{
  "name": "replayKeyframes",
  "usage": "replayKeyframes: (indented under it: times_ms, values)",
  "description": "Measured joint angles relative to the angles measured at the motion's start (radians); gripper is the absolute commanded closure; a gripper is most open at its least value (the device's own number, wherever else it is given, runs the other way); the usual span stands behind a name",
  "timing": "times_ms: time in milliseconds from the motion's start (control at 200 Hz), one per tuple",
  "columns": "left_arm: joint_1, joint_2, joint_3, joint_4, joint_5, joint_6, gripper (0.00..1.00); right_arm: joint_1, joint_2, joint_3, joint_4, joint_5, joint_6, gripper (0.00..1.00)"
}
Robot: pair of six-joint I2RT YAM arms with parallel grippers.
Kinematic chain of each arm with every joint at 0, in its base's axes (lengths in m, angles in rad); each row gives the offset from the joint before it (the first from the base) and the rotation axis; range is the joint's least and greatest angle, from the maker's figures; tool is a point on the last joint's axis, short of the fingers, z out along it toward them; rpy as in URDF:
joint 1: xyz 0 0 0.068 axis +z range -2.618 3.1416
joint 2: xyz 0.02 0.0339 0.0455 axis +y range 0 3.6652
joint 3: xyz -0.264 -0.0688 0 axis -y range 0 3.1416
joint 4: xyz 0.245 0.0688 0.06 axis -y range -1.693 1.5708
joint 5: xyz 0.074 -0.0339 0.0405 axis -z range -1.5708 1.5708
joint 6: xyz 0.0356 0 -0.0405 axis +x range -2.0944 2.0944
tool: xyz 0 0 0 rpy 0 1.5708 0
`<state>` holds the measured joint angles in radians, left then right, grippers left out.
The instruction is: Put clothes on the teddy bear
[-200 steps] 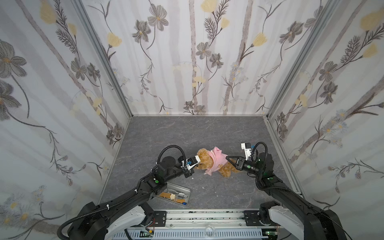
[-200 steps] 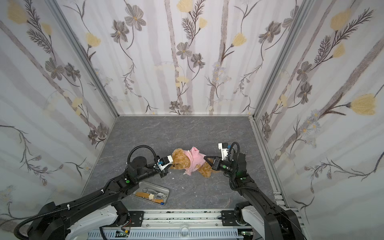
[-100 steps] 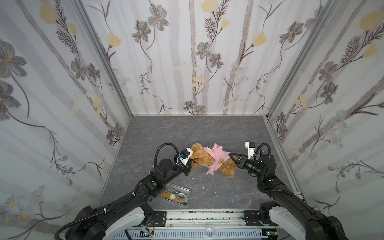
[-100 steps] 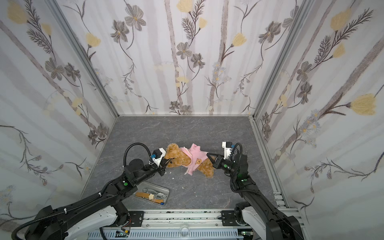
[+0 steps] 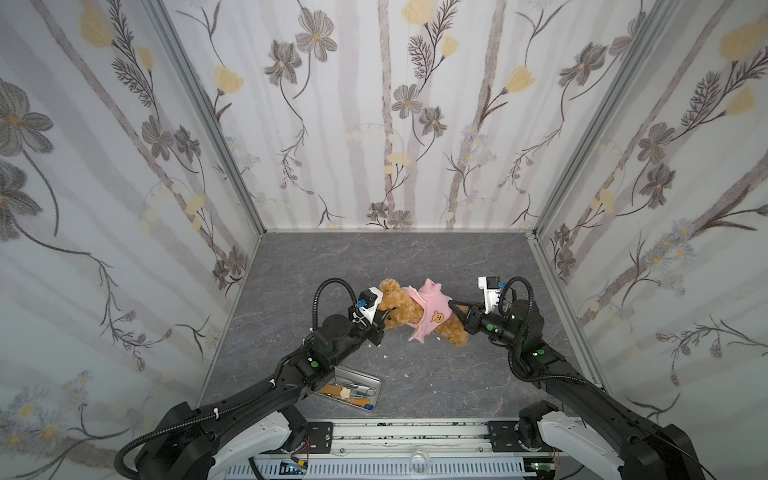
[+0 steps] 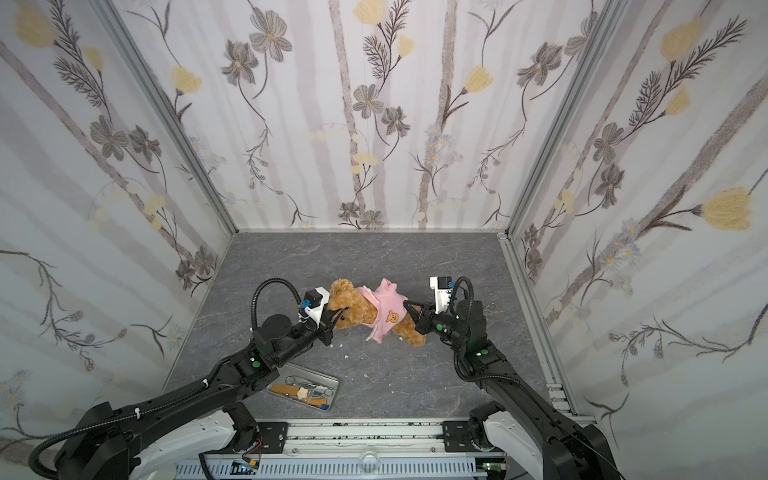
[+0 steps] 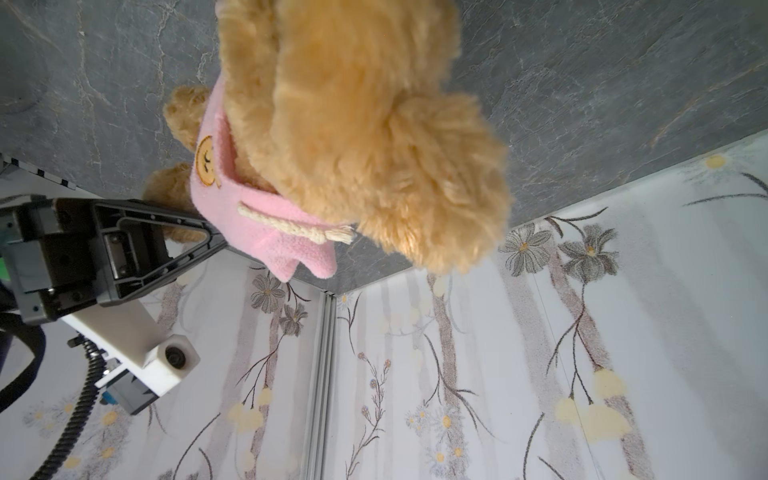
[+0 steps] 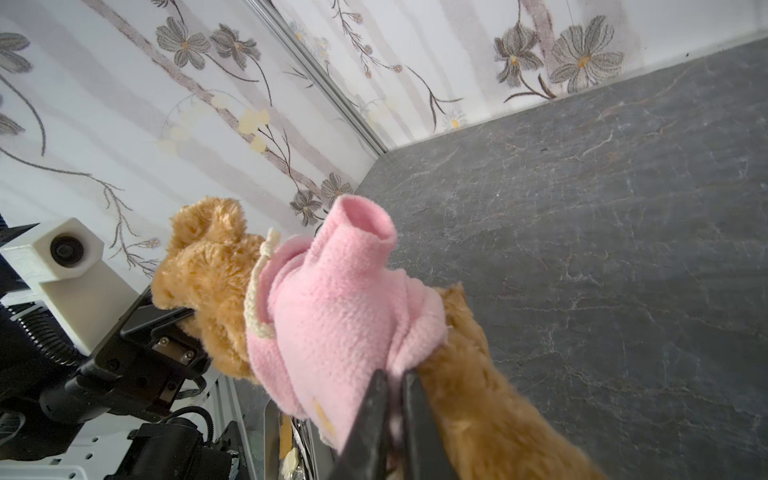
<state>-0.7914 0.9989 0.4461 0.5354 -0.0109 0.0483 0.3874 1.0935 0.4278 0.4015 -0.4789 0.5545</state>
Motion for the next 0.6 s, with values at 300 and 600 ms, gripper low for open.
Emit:
replayKeyframes:
  times_ms: [300, 600]
  values:
    - [0.001, 0.029, 0.031, -0.023, -0.008, -0.058, 1.0, 0.013, -0.217, 0.008, -0.183, 0.281, -0.162, 0.51]
    - [0.018, 0.123, 0.273, -0.253, -0.113, -0.586, 1.0, 0.081, -0.12, -0.055, -0.128, 0.224, -0.18, 0.51]
